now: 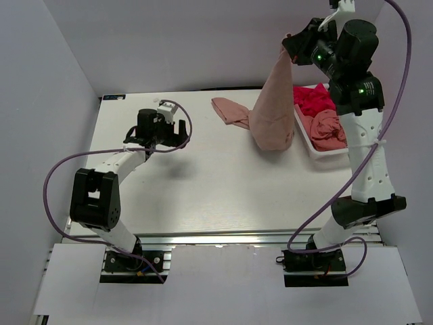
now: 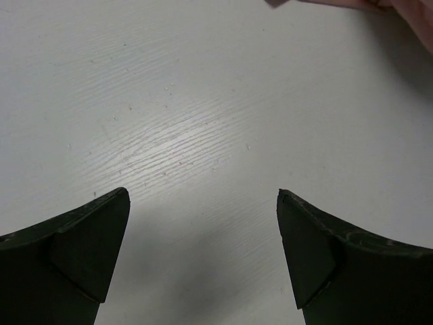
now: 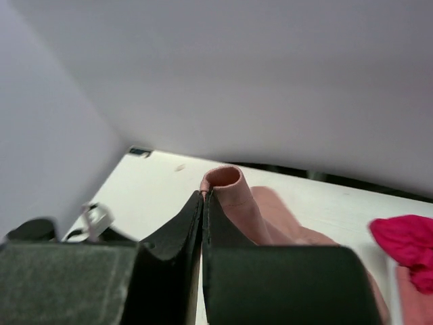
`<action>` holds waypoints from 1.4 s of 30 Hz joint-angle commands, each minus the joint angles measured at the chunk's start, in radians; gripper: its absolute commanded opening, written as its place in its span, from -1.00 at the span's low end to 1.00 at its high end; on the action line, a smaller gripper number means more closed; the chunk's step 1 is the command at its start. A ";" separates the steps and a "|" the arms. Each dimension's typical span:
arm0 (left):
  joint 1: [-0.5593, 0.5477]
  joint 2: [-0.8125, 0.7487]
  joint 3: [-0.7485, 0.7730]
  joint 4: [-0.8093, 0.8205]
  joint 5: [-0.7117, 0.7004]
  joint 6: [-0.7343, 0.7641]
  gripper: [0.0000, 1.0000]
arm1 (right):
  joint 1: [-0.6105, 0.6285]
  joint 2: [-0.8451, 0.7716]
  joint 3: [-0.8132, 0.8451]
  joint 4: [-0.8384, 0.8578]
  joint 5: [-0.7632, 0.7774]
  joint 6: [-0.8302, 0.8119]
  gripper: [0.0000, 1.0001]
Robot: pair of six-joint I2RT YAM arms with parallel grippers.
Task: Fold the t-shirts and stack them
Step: Flatten out the tshirt
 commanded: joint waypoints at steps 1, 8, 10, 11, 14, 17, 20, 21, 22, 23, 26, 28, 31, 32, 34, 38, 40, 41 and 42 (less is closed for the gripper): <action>-0.016 -0.038 0.063 -0.036 0.004 0.009 0.96 | 0.003 -0.070 0.059 0.020 -0.224 0.068 -1.00; -0.053 -0.009 0.086 -0.075 -0.019 0.022 0.96 | 0.003 -0.157 0.066 0.157 -0.531 0.269 -1.00; -0.056 -0.001 0.068 -0.063 -0.024 0.020 0.96 | 0.003 -0.177 0.065 0.196 -0.602 0.347 -1.00; -0.058 0.002 0.063 -0.059 -0.024 0.019 0.96 | 0.002 -0.183 0.062 0.238 -0.624 0.375 -1.00; -0.073 -0.004 0.047 -0.055 -0.016 0.019 0.96 | 0.003 -0.231 -0.019 0.340 -0.722 0.502 -1.00; -0.096 -0.035 0.036 -0.058 -0.012 0.040 0.96 | 0.003 -0.277 -0.065 0.419 -0.743 0.534 -1.00; -0.119 -0.063 0.023 -0.061 -0.027 0.066 0.96 | 0.003 -0.272 -0.001 0.396 -0.748 0.534 -1.00; -0.128 -0.066 0.020 -0.061 -0.033 0.069 0.96 | 0.003 -0.266 0.014 0.387 -0.757 0.545 -1.00; -0.128 -0.067 0.019 -0.061 -0.039 0.069 0.96 | 0.002 -0.263 0.022 0.390 -0.759 0.551 -1.00; -0.128 -0.067 0.016 -0.058 -0.039 0.068 0.96 | 0.003 -0.265 0.023 0.396 -0.763 0.557 -1.00; -0.133 -0.069 -0.006 -0.040 -0.018 0.054 0.96 | 0.002 -0.263 0.020 0.411 -0.774 0.573 -1.00; -0.140 -0.070 -0.024 -0.039 0.014 0.063 0.96 | -0.004 -0.260 0.020 0.408 -0.770 0.574 -1.00; -0.154 -0.073 -0.023 -0.111 0.071 0.119 0.96 | -0.024 -0.246 0.020 0.398 -0.759 0.573 -1.00; -0.157 -0.073 -0.016 -0.142 0.086 0.143 0.96 | -0.030 -0.242 0.020 0.396 -0.753 0.568 -1.00; -0.170 -0.067 0.026 -0.288 0.103 0.225 0.96 | -0.053 -0.223 0.013 0.387 -0.742 0.553 -1.00; -0.185 -0.079 0.008 -0.446 0.117 0.334 0.96 | -0.098 -0.194 -0.033 0.359 -0.702 0.521 -1.00; -0.186 -0.127 -0.039 -0.423 0.102 0.351 0.96 | -0.109 -0.176 -0.055 0.344 -0.678 0.498 -1.00; -0.188 -0.144 -0.080 -0.414 0.094 0.356 0.96 | -0.112 -0.170 -0.059 0.314 -0.632 0.455 -1.00; -0.187 -0.156 -0.095 -0.406 0.084 0.358 0.96 | -0.110 -0.156 -0.062 0.298 -0.609 0.435 -1.00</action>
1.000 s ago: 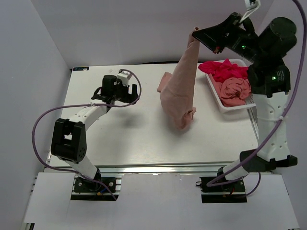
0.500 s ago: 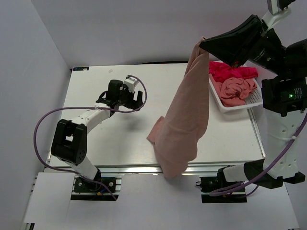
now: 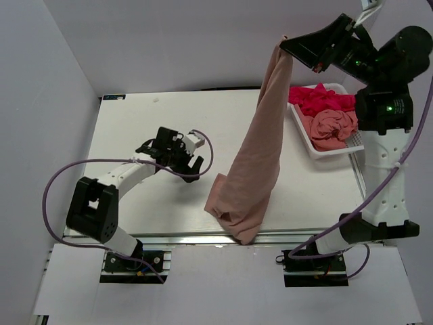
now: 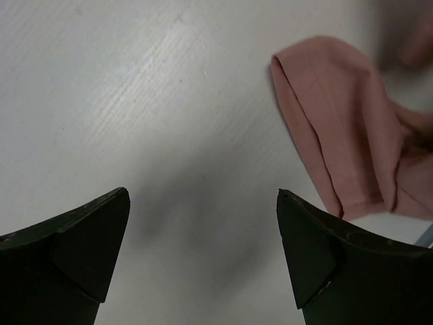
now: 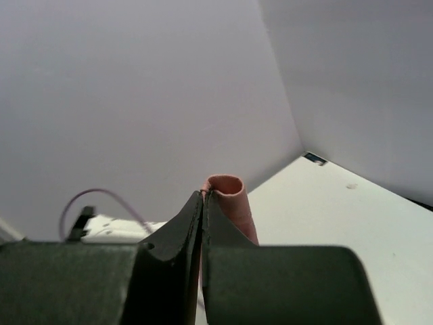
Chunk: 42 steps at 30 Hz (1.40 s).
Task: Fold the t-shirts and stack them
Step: Flatten out the tshirt
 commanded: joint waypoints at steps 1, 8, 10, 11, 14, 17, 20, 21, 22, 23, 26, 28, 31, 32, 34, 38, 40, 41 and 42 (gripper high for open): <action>-0.001 -0.115 -0.053 -0.059 0.009 0.079 0.96 | -0.008 0.028 -0.011 -0.034 0.115 -0.086 -1.00; -0.003 -0.132 -0.052 -0.126 0.077 0.102 0.96 | -0.008 0.059 -0.071 -0.128 0.336 -0.226 -1.00; -0.001 -0.138 -0.055 -0.134 0.093 0.106 0.96 | -0.008 0.056 -0.085 -0.131 0.368 -0.253 -1.00; -0.003 -0.141 -0.058 -0.134 0.100 0.106 0.96 | -0.010 0.059 -0.083 -0.137 0.402 -0.266 -1.00; -0.004 -0.132 -0.065 -0.136 0.139 0.105 0.96 | -0.010 0.083 -0.065 -0.174 0.465 -0.312 -1.00; -0.004 -0.106 -0.061 -0.146 0.193 0.096 0.96 | -0.010 0.094 -0.086 -0.171 0.502 -0.333 -1.00; -0.007 -0.092 -0.049 -0.151 0.241 0.083 0.96 | -0.010 0.085 -0.149 -0.142 0.540 -0.344 -1.00; -0.010 -0.088 -0.042 -0.156 0.250 0.079 0.96 | -0.008 0.085 -0.172 -0.139 0.551 -0.348 -1.00; -0.015 -0.085 -0.030 -0.162 0.267 0.079 0.96 | -0.008 0.090 -0.178 -0.137 0.572 -0.358 -1.00; -0.018 -0.082 -0.023 -0.166 0.274 0.079 0.96 | -0.008 0.091 -0.185 -0.136 0.580 -0.362 -1.00; -0.030 -0.050 0.008 -0.230 0.329 0.099 0.96 | -0.010 0.097 -0.203 -0.128 0.609 -0.375 -1.00; -0.045 0.002 0.020 -0.267 0.359 0.129 0.96 | -0.008 0.105 -0.209 -0.125 0.618 -0.379 -1.00; -0.062 0.088 0.014 -0.300 0.388 0.159 0.96 | -0.008 0.116 -0.218 -0.116 0.619 -0.382 -1.00; -0.067 0.110 -0.001 -0.298 0.393 0.165 0.96 | -0.010 0.117 -0.223 -0.111 0.620 -0.379 -1.00; -0.075 0.148 -0.013 -0.304 0.396 0.186 0.96 | -0.008 0.119 -0.228 -0.100 0.622 -0.379 -1.00; -0.079 0.237 -0.030 -0.362 0.431 0.235 0.96 | -0.008 0.129 -0.218 -0.100 0.643 -0.396 -1.00; -0.079 0.260 -0.027 -0.384 0.457 0.267 0.92 | -0.008 0.133 -0.218 -0.099 0.649 -0.404 -1.00; -0.081 0.268 -0.022 -0.396 0.463 0.275 0.89 | -0.010 0.139 -0.220 -0.096 0.652 -0.405 -1.00; -0.081 0.285 -0.016 -0.398 0.468 0.281 0.88 | -0.010 0.139 -0.224 -0.093 0.652 -0.405 -1.00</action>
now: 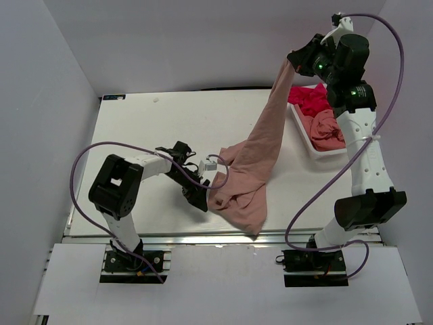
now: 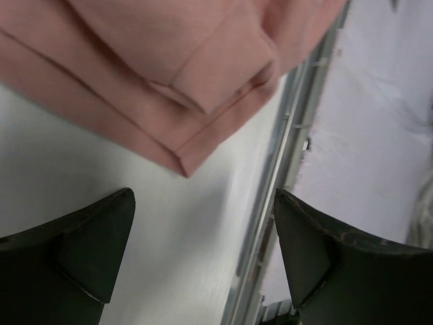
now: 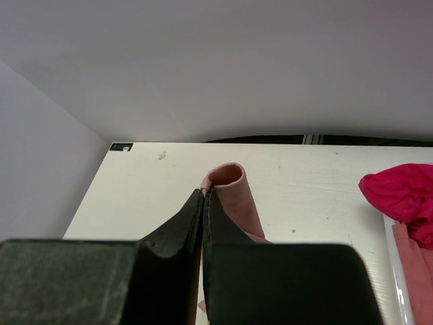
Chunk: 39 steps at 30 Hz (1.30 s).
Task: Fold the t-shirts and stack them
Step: Flatten out the tshirt
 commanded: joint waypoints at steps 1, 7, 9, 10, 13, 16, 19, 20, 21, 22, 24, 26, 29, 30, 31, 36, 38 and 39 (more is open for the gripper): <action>-0.009 0.066 -0.007 -0.074 -0.001 0.069 0.87 | -0.003 0.004 0.000 0.091 0.024 -0.022 -1.00; -0.027 0.115 0.013 -0.105 0.031 0.090 0.82 | -0.003 0.009 -0.014 0.106 0.038 -0.030 -1.00; -0.034 0.120 0.007 -0.056 0.005 0.049 0.78 | -0.002 0.004 -0.018 0.116 0.034 -0.031 -1.00; -0.041 0.115 -0.001 -0.022 -0.010 0.025 0.77 | -0.001 0.004 -0.018 0.120 0.027 -0.031 -1.00; -0.054 0.069 -0.048 0.162 -0.111 -0.112 0.73 | 0.007 -0.012 -0.029 0.128 0.026 -0.034 -1.00; -0.052 0.025 -0.092 0.349 -0.240 -0.258 0.76 | 0.011 -0.031 -0.043 0.134 0.027 -0.043 -1.00; -0.054 -0.024 -0.120 0.491 -0.363 -0.311 0.82 | 0.016 -0.046 -0.050 0.136 0.027 -0.049 -1.00; -0.055 -0.055 -0.134 0.515 -0.392 -0.328 0.83 | 0.016 -0.051 -0.052 0.137 0.027 -0.049 -1.00; -0.054 -0.064 -0.145 0.524 -0.429 -0.330 0.84 | 0.016 -0.055 -0.055 0.137 0.024 -0.053 -1.00; -0.054 -0.069 -0.147 0.532 -0.438 -0.333 0.85 | 0.019 -0.064 -0.057 0.139 0.024 -0.053 -1.00; -0.054 -0.055 -0.138 0.521 -0.442 -0.328 0.84 | 0.019 -0.072 -0.063 0.140 0.026 -0.054 -1.00; -0.054 -0.028 -0.136 0.512 -0.431 -0.325 0.82 | 0.019 -0.085 -0.069 0.148 0.030 -0.054 -1.00; -0.055 -0.009 -0.134 0.497 -0.414 -0.319 0.72 | 0.019 -0.094 -0.066 0.149 0.032 -0.054 -1.00; -0.055 -0.008 -0.134 0.495 -0.412 -0.318 0.72 | 0.019 -0.094 -0.064 0.148 0.032 -0.056 -1.00; -0.055 -0.009 -0.131 0.477 -0.408 -0.315 0.72 | 0.019 -0.094 -0.061 0.145 0.041 -0.057 -1.00; -0.055 0.000 -0.099 0.372 -0.337 -0.273 0.57 | 0.019 -0.077 -0.038 0.131 0.072 -0.071 -1.00; -0.054 0.005 -0.093 0.334 -0.311 -0.253 0.50 | 0.019 -0.072 -0.037 0.131 0.089 -0.072 -1.00; -0.054 0.006 -0.090 0.322 -0.307 -0.249 0.42 | 0.019 -0.071 -0.038 0.136 0.099 -0.074 -1.00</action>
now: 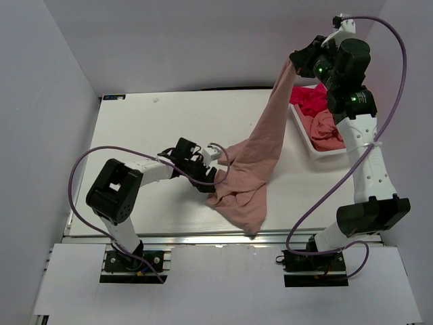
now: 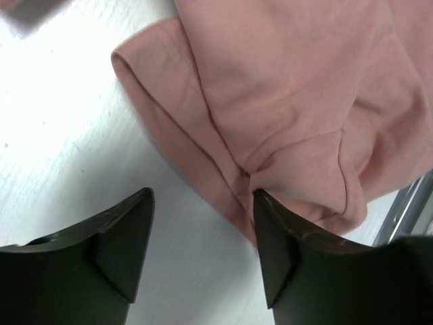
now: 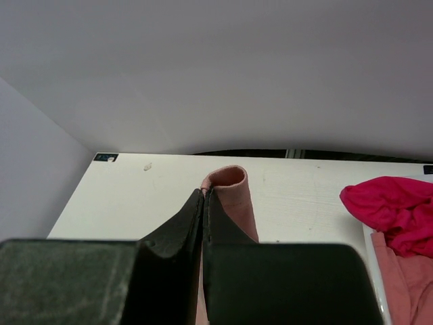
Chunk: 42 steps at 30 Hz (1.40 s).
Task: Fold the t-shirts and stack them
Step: Flatten out the tshirt
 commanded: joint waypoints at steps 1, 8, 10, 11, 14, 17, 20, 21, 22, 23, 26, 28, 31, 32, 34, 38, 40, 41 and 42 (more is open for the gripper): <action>0.002 0.052 -0.019 -0.196 -0.003 0.042 0.39 | 0.001 -0.009 0.037 0.070 0.068 -0.024 -1.00; 0.004 0.121 0.024 -0.329 0.096 0.137 0.33 | 0.001 0.034 0.052 0.070 0.131 -0.050 -1.00; 0.004 0.141 0.041 -0.359 0.125 0.161 0.34 | 0.001 0.030 0.029 0.091 0.124 -0.041 -1.00; 0.002 0.152 0.044 -0.366 0.128 0.166 0.37 | 0.002 0.030 0.023 0.096 0.127 -0.039 -1.00; -0.002 0.173 0.045 -0.368 0.137 0.177 0.37 | 0.002 0.025 0.015 0.105 0.133 -0.044 -1.00; -0.013 0.192 0.042 -0.356 0.132 0.178 0.35 | 0.001 0.016 0.002 0.120 0.131 -0.044 -1.00; -0.016 0.219 0.051 -0.362 0.140 0.181 0.10 | 0.001 0.002 -0.011 0.137 0.133 -0.044 -1.00; -0.016 0.224 0.056 -0.368 0.142 0.184 -0.03 | 0.002 -0.002 -0.012 0.139 0.130 -0.045 -1.00; -0.016 0.225 0.058 -0.365 0.139 0.177 -0.15 | 0.002 -0.005 -0.012 0.137 0.127 -0.045 -1.00; -0.016 0.224 0.059 -0.359 0.125 0.172 -0.47 | 0.002 -0.007 -0.014 0.137 0.124 -0.044 -1.00; -0.018 0.204 0.058 -0.348 0.091 0.157 -1.00 | 0.002 -0.022 -0.026 0.139 0.117 -0.042 -1.00; -0.018 0.183 0.053 -0.327 0.068 0.135 -1.00 | 0.002 -0.038 -0.040 0.149 0.124 -0.042 -1.00; -0.014 0.101 0.056 -0.293 -0.018 0.097 -1.00 | 0.004 -0.044 -0.050 0.146 0.105 -0.039 -1.00; -0.007 0.046 0.077 -0.290 -0.039 0.091 -1.00 | 0.007 -0.050 -0.057 0.146 0.101 -0.036 -1.00; 0.013 -0.004 0.122 -0.310 -0.085 0.085 -1.00 | 0.008 -0.068 -0.110 0.166 0.101 -0.034 -1.00; 0.190 -0.092 0.237 -0.320 -0.070 0.062 -1.00 | 0.010 -0.128 -0.204 0.229 0.140 -0.053 -1.00; 0.269 -0.104 0.277 -0.287 -0.076 0.051 -1.00 | 0.010 -0.142 -0.218 0.231 0.148 -0.059 -1.00; 0.338 -0.089 0.288 -0.273 -0.082 0.052 -1.00 | 0.011 -0.157 -0.237 0.237 0.139 -0.059 -1.00; 0.364 -0.077 0.312 -0.273 -0.093 0.061 -1.00 | 0.011 -0.165 -0.251 0.246 0.134 -0.059 -1.00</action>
